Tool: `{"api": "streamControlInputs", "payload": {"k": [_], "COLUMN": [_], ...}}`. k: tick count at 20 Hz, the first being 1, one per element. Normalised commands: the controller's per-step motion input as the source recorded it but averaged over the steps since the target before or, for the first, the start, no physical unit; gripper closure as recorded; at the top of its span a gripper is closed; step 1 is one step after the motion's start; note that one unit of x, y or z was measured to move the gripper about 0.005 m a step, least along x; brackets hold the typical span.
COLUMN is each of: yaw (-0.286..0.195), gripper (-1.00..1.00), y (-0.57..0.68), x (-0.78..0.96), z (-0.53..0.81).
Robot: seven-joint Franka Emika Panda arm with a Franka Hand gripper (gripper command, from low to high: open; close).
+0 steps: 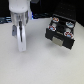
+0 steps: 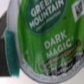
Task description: Open the kcup holder, insert the kcup into the holder, and close the kcup holder
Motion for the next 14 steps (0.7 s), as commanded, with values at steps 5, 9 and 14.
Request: {"api": "streamControlInputs", "payload": {"k": [5, 9, 14], "yaw": [0.005, 0.008, 0.013], "gripper": [1.0, 1.0, 1.0], "y": [0.4, 0.57, 0.63], "x": [0.09, 0.11, 0.07], "z": [0.77, 0.71, 0.68]}}
